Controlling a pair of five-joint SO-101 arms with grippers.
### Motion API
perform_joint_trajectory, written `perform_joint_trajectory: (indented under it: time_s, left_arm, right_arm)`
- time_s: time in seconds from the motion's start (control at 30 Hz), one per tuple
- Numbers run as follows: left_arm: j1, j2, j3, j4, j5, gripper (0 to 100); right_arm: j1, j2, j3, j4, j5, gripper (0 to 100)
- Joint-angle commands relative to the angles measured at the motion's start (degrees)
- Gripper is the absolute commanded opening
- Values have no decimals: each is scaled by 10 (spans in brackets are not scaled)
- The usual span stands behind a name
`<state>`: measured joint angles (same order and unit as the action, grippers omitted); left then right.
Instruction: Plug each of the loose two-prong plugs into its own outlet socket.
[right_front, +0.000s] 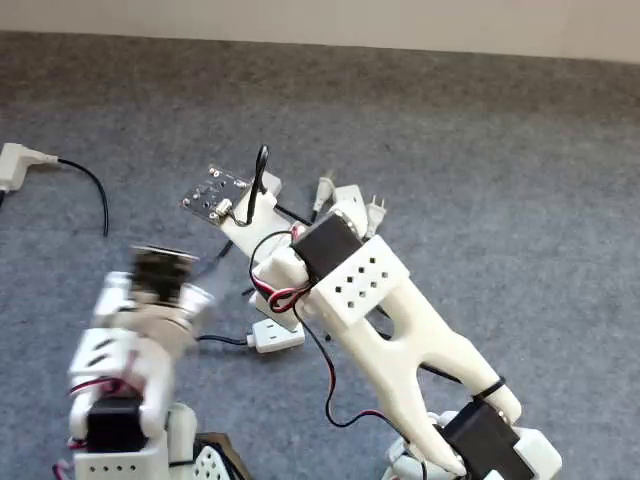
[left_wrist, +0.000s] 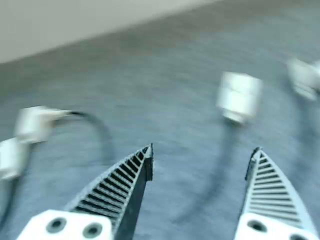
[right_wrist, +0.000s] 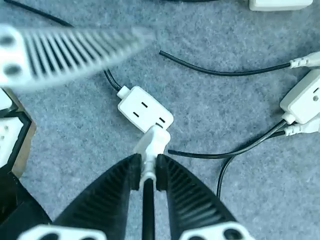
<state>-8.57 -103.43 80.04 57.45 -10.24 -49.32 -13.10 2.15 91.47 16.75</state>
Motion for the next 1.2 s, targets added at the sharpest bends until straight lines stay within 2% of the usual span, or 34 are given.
perform_joint_trajectory:
  time_s: [0.0,0.17,0.37,0.57,0.73,0.83,0.97,1.17]
  left_arm:
    - [-190,-2,9,-111,-5,294]
    - [-194,-2,42,-129,-4,294]
    - [-195,53,-67,-114,-5,293]
    - [-193,344,-284,3,-11,294]
    - [-196,638,-497,150,-58,292]
    - [-196,778,-582,202,-85,293]
    - [-245,888,-627,182,-100,294]
    - [-357,953,-617,25,-101,294]
  right_arm:
    - [7,-6,7,-34,4,7]
    - [8,0,61,-79,13,7]
    - [41,0,141,-128,27,7]
    - [61,-6,153,-129,32,7]
    - [60,-3,156,-130,36,7]
    - [56,-7,153,-129,25,7]
    - [50,-3,156,-129,1,7]
    - [21,1,156,-128,-24,7]
